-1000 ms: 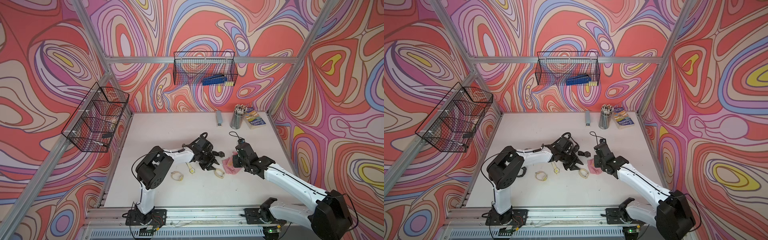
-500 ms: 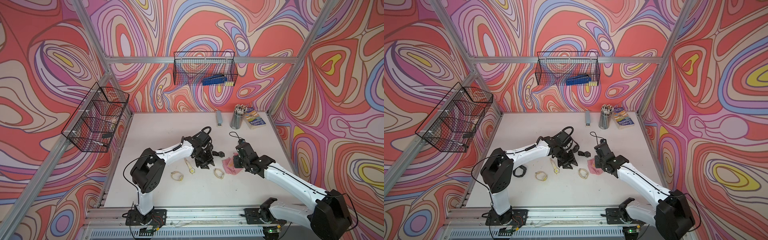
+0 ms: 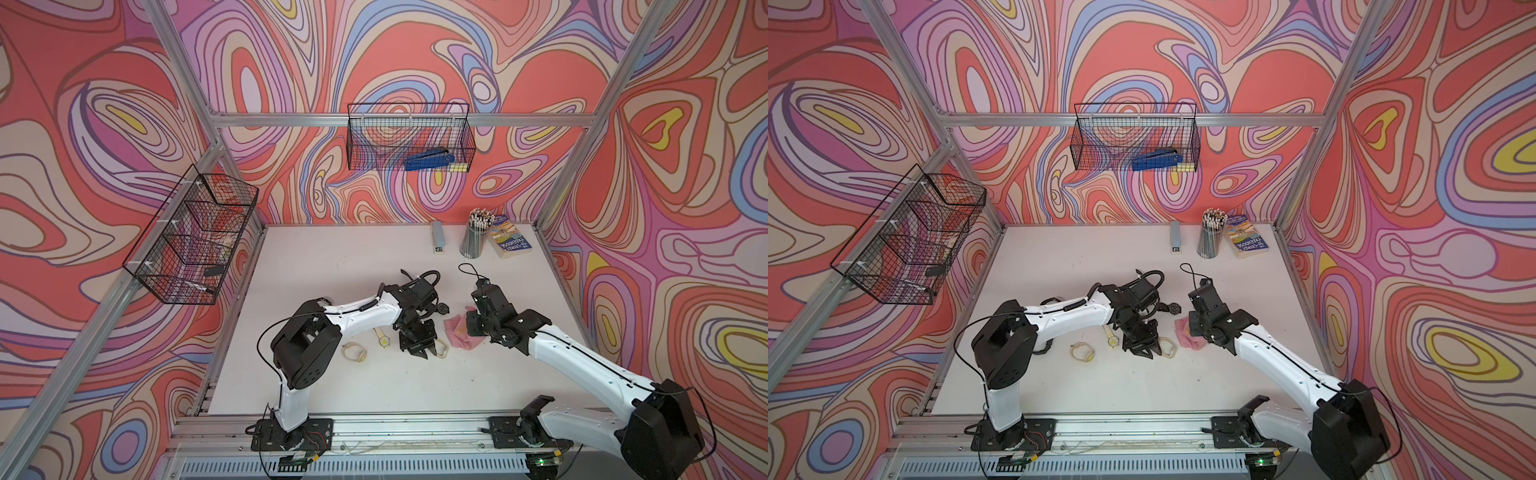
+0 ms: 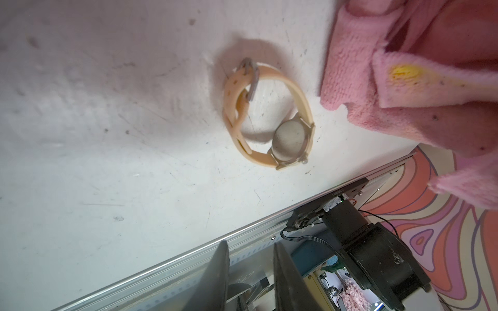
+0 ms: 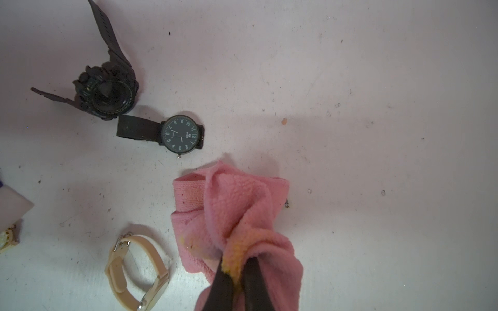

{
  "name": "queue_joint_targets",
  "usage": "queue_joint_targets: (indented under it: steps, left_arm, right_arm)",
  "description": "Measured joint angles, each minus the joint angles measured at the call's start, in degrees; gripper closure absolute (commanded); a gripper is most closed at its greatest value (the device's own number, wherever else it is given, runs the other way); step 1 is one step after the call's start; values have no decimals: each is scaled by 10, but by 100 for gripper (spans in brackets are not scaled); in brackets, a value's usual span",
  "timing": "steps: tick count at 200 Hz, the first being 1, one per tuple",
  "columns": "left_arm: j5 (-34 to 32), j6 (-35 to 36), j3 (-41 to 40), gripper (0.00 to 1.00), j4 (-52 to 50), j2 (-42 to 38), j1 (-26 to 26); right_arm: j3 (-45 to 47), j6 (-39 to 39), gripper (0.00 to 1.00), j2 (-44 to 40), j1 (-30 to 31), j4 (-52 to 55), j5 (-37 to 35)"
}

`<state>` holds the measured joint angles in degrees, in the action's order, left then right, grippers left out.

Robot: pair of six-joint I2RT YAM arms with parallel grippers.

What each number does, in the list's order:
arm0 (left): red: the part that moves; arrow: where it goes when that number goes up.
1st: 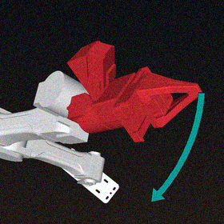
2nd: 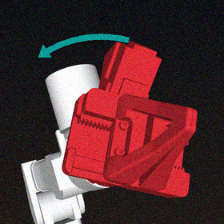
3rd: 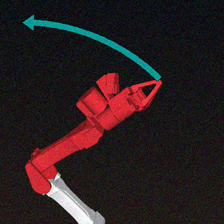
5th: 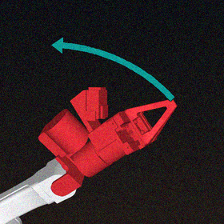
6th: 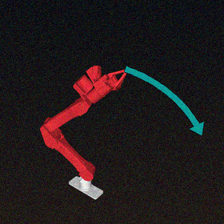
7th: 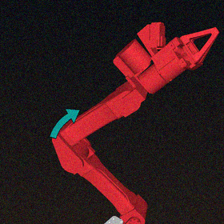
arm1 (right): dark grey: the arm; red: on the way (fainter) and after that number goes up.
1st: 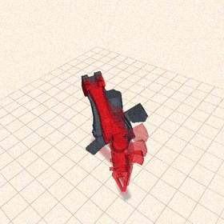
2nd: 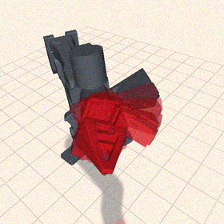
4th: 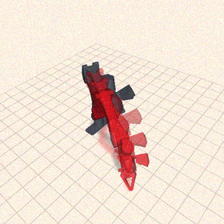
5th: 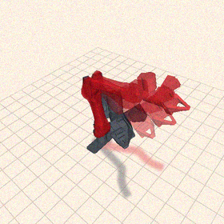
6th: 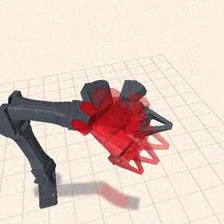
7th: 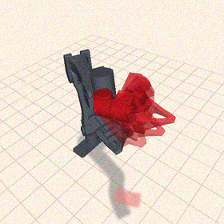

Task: Wipe the watch dial
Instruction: Adjust the watch at the center of the board.

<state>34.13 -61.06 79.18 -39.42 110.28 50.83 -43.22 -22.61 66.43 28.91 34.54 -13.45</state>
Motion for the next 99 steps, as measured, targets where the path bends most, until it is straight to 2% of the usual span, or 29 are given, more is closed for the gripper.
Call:
queue_joint_targets:
  steps: [99]
  left_arm:
    - [57,-9,19,76,88,66,7]
  right_arm:
    - [-2,0,100,21,0,-3,-13]
